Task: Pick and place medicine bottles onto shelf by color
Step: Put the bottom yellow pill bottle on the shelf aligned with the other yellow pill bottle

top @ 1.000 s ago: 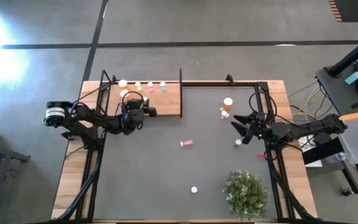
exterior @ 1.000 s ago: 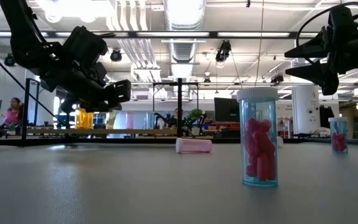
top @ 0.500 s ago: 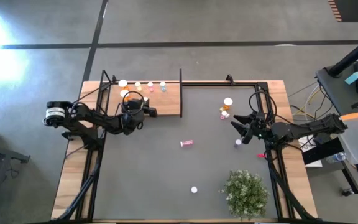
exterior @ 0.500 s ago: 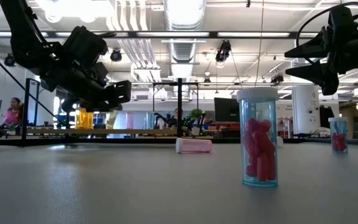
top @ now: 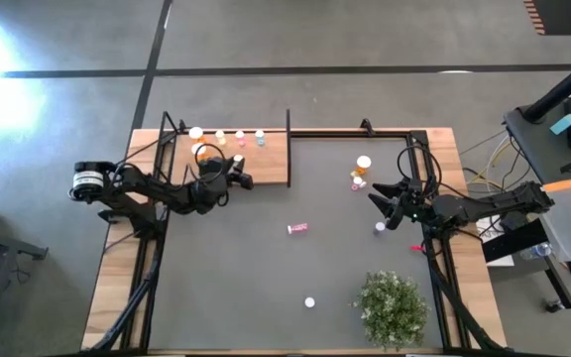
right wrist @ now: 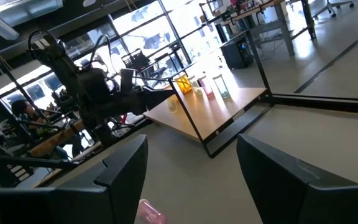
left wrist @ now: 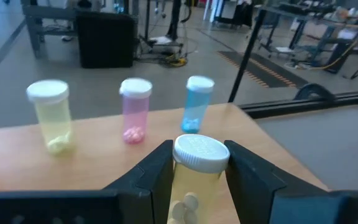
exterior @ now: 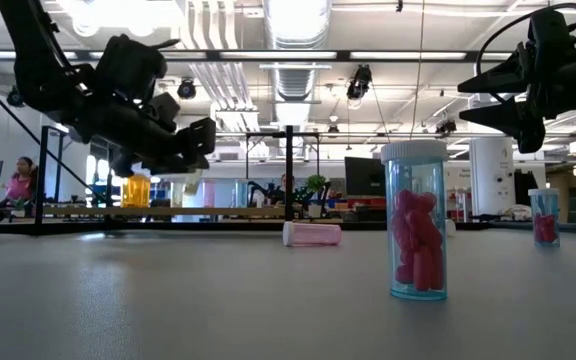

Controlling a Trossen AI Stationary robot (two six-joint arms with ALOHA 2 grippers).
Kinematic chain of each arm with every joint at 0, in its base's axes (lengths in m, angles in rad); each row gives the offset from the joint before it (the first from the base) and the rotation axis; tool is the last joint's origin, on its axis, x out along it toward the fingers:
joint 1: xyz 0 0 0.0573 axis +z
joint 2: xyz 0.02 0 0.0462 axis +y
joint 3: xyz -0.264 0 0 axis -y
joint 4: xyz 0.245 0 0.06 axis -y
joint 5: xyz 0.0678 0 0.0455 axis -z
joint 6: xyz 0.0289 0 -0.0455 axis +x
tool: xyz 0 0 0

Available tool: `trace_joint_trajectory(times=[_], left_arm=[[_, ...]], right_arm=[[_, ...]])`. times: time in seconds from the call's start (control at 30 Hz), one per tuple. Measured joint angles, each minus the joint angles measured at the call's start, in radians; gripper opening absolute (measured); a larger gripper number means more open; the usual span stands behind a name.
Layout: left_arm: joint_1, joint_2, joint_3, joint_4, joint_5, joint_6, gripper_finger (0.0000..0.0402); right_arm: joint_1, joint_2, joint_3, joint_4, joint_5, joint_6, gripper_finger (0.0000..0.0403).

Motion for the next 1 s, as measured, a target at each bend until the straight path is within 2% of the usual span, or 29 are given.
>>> trace_joint_trajectory(times=[0.4, 0.57, 0.83, 1.0], left_arm=[[0.000, 0.000, -0.003, 0.079, 0.033, 0.069, 0.0115], [0.000, 0.062, -0.005, 0.092, 0.033, 0.067, 0.0115], [0.000, 0.210, -0.005, 0.287, 0.033, 0.077, 0.0115], [0.000, 0.282, -0.005, 0.443, 0.029, 0.171, 0.0115]], right_arm=[[0.000, 0.000, 0.000, 0.000, 0.000, 0.000, 0.0237], [0.000, 0.000, 0.000, 0.000, 0.000, 0.000, 0.0237], [0.000, 0.000, 0.000, 0.000, 0.000, 0.000, 0.0237], [0.000, 0.000, 0.000, 0.000, 0.000, 0.000, 0.0237]])
